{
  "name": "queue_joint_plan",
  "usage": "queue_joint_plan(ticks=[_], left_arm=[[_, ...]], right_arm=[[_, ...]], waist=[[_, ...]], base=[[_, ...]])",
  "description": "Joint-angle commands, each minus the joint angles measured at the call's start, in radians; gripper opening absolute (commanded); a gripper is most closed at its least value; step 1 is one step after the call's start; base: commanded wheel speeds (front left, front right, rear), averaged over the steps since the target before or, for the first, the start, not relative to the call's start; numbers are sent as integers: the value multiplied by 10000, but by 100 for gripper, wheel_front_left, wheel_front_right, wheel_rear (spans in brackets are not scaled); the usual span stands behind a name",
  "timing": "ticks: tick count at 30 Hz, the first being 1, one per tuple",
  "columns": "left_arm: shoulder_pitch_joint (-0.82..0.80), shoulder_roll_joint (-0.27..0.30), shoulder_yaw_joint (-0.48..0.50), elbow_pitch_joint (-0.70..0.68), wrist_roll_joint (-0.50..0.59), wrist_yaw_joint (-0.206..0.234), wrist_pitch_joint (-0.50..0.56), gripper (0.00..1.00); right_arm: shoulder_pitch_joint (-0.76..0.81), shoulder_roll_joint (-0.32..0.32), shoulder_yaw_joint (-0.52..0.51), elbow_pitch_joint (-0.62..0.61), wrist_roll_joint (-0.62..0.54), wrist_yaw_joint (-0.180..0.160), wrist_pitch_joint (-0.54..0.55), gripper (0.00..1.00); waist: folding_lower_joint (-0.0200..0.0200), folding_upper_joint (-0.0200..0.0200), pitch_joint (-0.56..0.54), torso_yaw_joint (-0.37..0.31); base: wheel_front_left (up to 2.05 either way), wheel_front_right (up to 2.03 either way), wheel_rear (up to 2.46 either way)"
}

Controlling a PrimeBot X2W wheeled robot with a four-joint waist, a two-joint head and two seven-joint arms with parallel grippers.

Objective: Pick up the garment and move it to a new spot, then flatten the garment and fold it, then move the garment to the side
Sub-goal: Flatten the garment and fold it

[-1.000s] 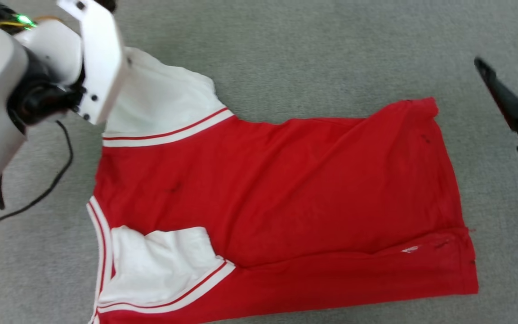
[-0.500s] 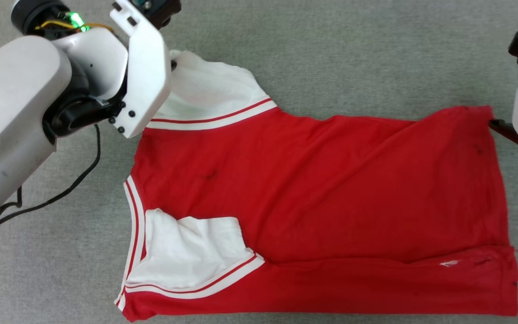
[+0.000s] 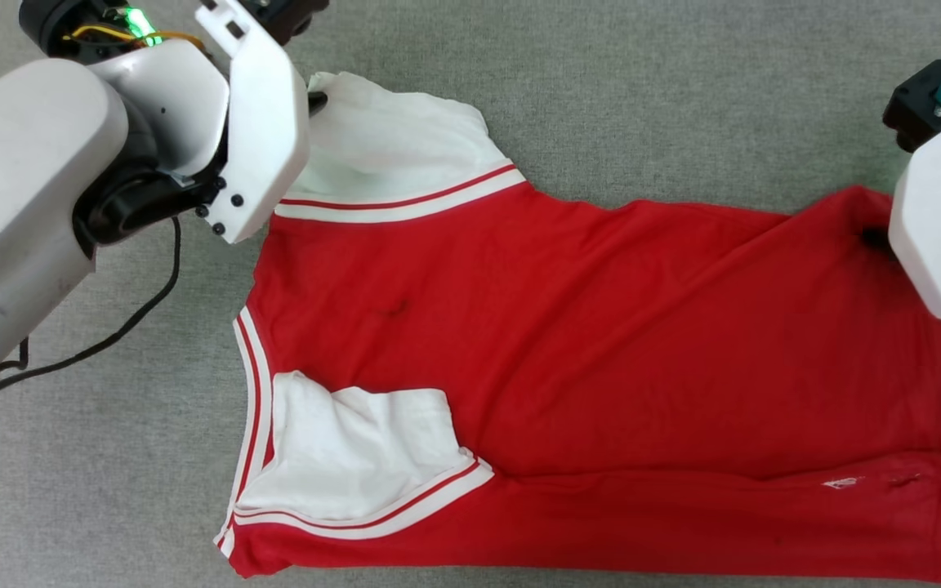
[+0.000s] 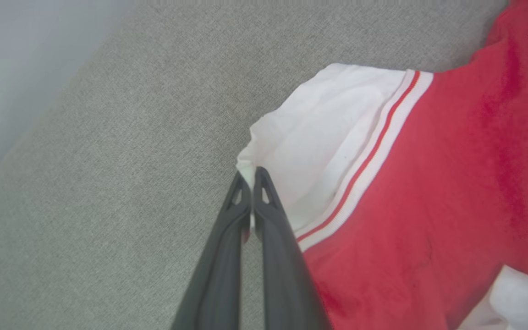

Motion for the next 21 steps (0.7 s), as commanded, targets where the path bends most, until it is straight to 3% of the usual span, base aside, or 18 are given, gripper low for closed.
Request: queue_joint_plan(ticks=[1, 10, 21], left_arm=[[167, 43, -36, 62, -36, 3, -176, 0], [801, 474, -164, 31, -197, 2, -950, 0], [2596, 1588, -241, -1021, -400, 170, -1413, 0]], right_arm=[[288, 165, 390, 349, -53, -15, -250, 0], [318, -281, 589, 206, 482, -15, -1944, 0], [1790, -1051, 1181, -394, 1087, -14, -3327, 0]], waist=[[1, 0, -220, -62], [1, 0, -1496, -168], [1, 0, -2901, -190]], base=[[0, 0, 0], [0, 0, 0], [0, 0, 0]])
